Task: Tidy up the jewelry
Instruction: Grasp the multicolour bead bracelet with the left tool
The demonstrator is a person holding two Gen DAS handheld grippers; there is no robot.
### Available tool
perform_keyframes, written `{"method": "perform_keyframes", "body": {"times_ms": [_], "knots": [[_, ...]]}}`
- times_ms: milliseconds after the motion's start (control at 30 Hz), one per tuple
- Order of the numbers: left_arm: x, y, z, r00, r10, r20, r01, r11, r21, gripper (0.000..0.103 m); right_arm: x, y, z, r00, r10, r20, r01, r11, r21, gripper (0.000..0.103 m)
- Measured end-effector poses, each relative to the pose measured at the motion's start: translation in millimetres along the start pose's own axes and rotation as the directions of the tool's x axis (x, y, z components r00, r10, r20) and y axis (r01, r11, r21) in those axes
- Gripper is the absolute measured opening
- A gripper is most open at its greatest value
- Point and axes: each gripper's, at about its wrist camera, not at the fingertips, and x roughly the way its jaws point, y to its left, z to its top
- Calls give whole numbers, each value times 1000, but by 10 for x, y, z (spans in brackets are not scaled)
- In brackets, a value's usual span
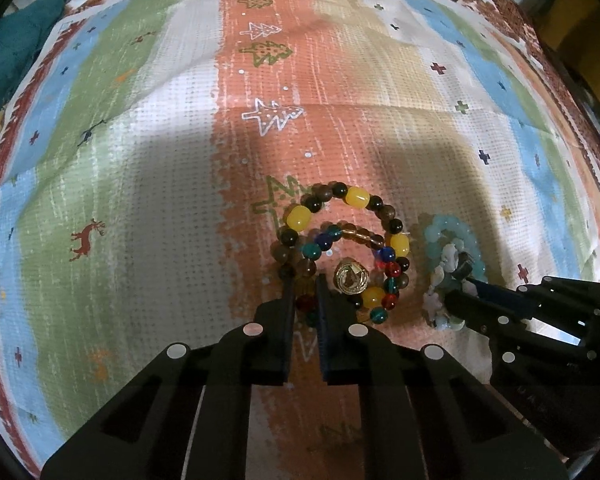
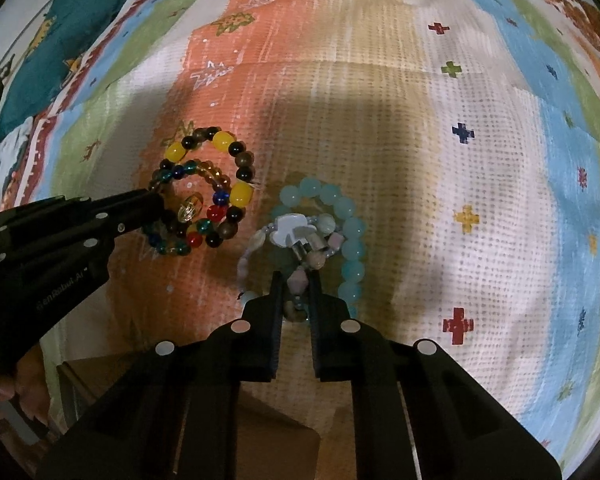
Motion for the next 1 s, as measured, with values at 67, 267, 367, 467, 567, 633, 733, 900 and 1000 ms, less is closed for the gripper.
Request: {"method": "perform_keyframes", "body": {"times_ms": [67, 267, 367, 467, 567, 633, 733, 900, 1000], "knots": [[-25, -2, -10, 1000, -4, 2, 4, 1000, 4, 9, -41, -5, -17, 1000, -7, 10, 7, 1000, -7, 12], [-212, -27, 13, 999, -27, 44, 26, 1000, 8, 9, -188, 21, -19, 998, -22, 54, 23, 999, -25, 12], [-310, -59, 3, 997, -34, 65, 33, 999, 19, 9, -267, 33, -35, 996, -40, 78, 43, 998, -38, 12], [-377, -95, 2, 996, -33, 81, 31, 999, 30, 9, -340, 49, -42, 995, -37, 97, 41, 998, -42, 12], [-450, -119, -17, 995, -33, 97, 29, 999, 40, 9, -396, 64, -49, 993, -42, 114, 48, 998, -48, 12], [-505, -132, -35, 994, -38, 107, 34, 999, 42, 9, -446, 57, -68, 991, -41, 124, 47, 998, -48, 12], [-587, -148, -62, 991, -43, 124, 38, 998, 47, 9, -511, 43, -77, 990, -36, 136, 42, 998, -45, 12], [-665, -172, -99, 989, -51, 140, 45, 998, 50, 9, -575, 16, -97, 989, -22, 145, 27, 999, -34, 12], [-674, -197, -119, 989, -52, 141, 44, 997, 58, 9, -569, 2, -102, 990, -19, 140, 23, 999, -26, 12]]}}
